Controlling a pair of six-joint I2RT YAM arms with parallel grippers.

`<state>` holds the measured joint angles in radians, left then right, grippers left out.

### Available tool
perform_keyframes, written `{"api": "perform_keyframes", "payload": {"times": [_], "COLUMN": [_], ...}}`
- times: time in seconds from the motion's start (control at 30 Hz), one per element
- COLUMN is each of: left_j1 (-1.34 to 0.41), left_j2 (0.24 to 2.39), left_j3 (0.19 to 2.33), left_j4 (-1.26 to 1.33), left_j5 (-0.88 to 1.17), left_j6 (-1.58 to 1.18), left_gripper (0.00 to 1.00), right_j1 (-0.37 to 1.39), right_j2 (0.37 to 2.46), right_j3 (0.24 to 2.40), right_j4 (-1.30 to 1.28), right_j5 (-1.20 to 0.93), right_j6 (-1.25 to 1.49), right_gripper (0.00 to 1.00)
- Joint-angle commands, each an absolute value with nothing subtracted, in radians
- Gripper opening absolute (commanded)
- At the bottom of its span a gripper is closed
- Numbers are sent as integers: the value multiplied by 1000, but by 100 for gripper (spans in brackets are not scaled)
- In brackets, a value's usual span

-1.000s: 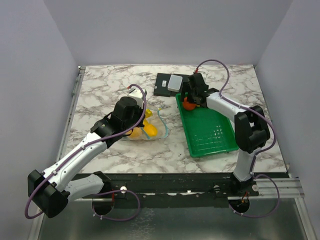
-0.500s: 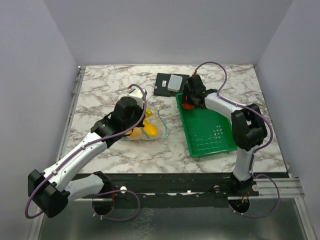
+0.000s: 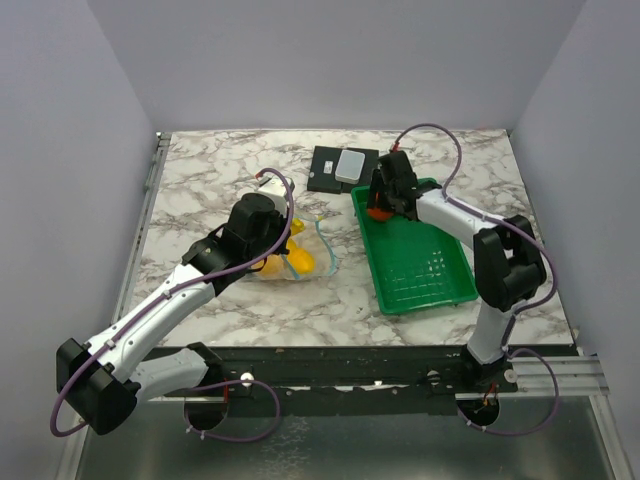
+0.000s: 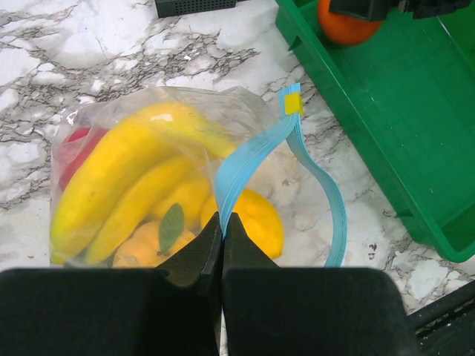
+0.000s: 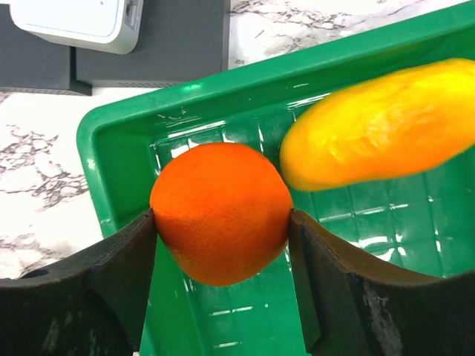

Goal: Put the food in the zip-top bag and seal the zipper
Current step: Pick up the fake fruit from the bin, then place the fake fruit in the zipper food storage bag.

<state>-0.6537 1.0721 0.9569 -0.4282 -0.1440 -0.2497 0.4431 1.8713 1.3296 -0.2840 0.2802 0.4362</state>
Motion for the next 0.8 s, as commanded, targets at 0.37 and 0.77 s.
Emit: {"api": "perform_keyframes", "payload": {"times": [0.37,0.77], "left_j1": [-649,-649], "left_j2": [1071,1072], "left_j3": [956,956], "left_j4": [-430,-430], "left_j5": [-173,-176], "left_j6": [-251,-250], "left_gripper": [0,0], "right_j1": [471,591], "right_j2": [1538,1348], "right_j3": [1185,1157], "right_j4": [-280,-335], "right_j5": [144,8], "right_j6": [426,400], "right_gripper": [28,26]}}
